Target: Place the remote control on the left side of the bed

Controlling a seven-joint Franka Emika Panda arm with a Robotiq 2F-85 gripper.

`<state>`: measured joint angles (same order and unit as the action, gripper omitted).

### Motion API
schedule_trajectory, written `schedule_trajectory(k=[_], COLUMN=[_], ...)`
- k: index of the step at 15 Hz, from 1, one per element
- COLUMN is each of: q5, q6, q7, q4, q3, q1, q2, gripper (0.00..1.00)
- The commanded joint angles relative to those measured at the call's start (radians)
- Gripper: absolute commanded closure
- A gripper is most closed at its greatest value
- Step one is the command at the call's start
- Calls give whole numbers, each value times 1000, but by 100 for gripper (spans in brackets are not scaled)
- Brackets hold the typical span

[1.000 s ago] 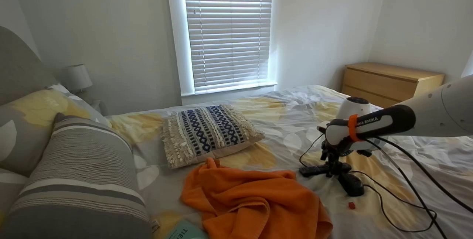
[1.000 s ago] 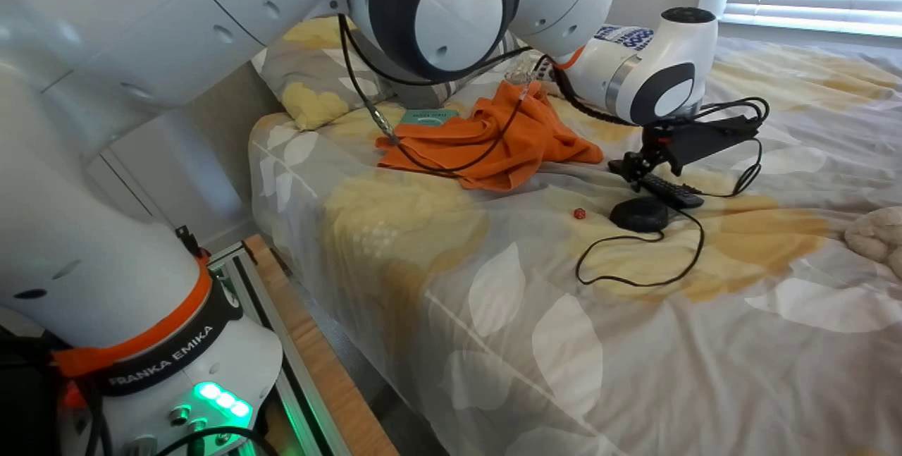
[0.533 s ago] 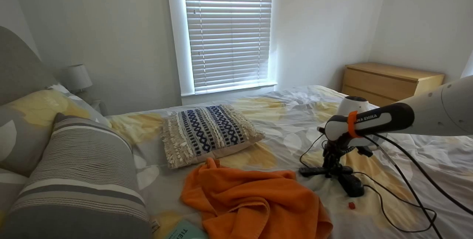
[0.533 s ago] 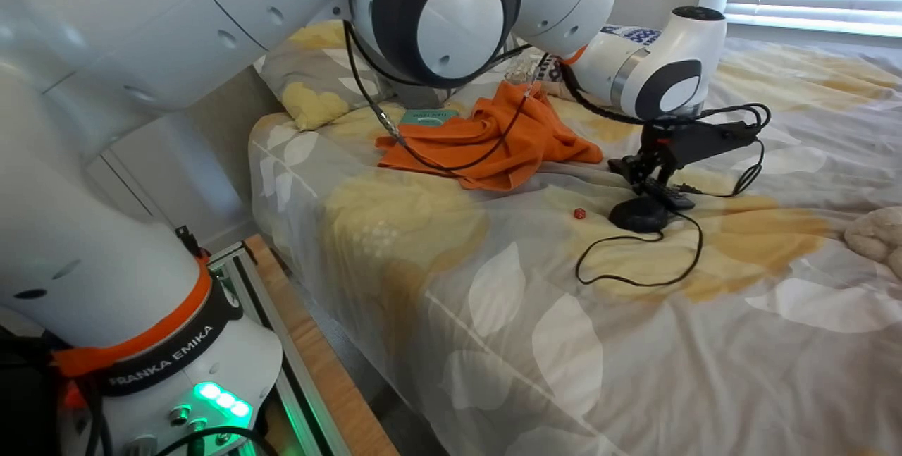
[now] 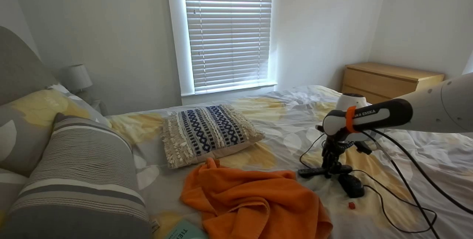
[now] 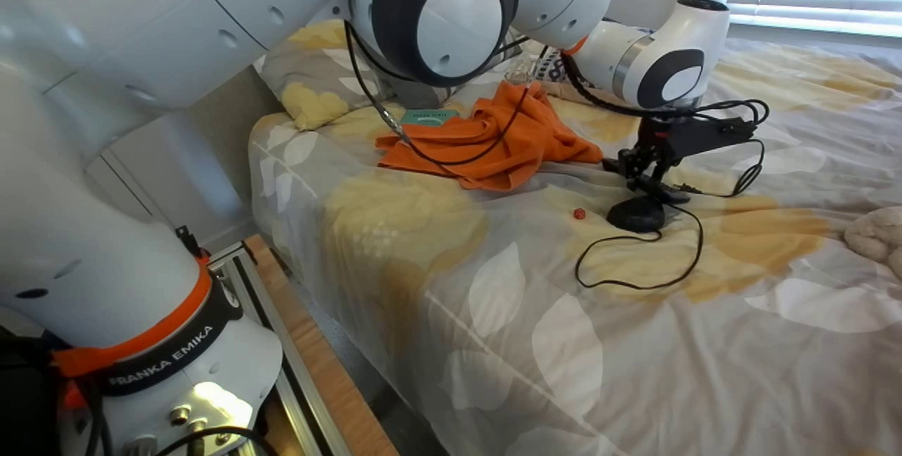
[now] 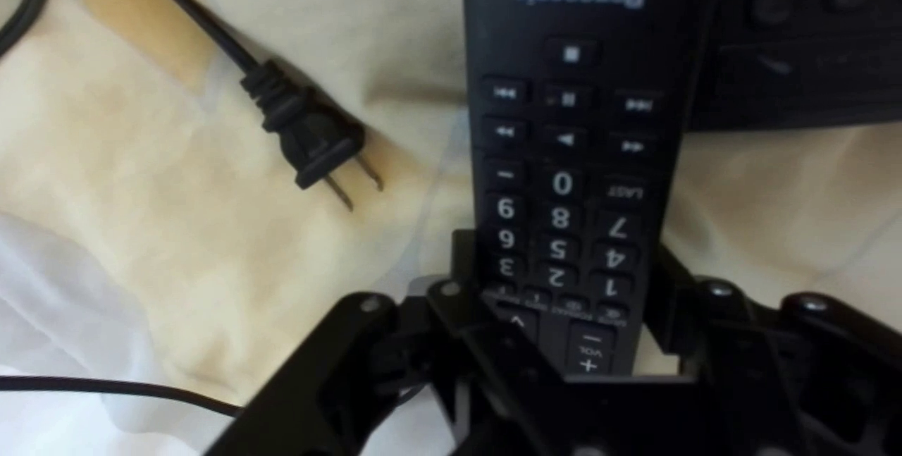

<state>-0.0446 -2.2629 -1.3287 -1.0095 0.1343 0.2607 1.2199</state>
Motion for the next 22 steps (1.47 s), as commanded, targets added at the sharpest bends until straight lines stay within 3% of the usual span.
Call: schedule_trajectory(k=[1,6,10,12,13,14,22], q5=[34,49,40,36,35,31,8], q6=[71,112,98,94,93,82,13], q7=[21,35,37,41,44,43,35], q4=[43,62,63,63,62,56,-79], q3=[-9,-13,-21,-28,-30,-34,-17], q1=[-9,-10,-16,-20,-22,-26,-54], q2=[19,26,30,33,32,28,-142], gripper=[37,39,49,48,51,68,68])
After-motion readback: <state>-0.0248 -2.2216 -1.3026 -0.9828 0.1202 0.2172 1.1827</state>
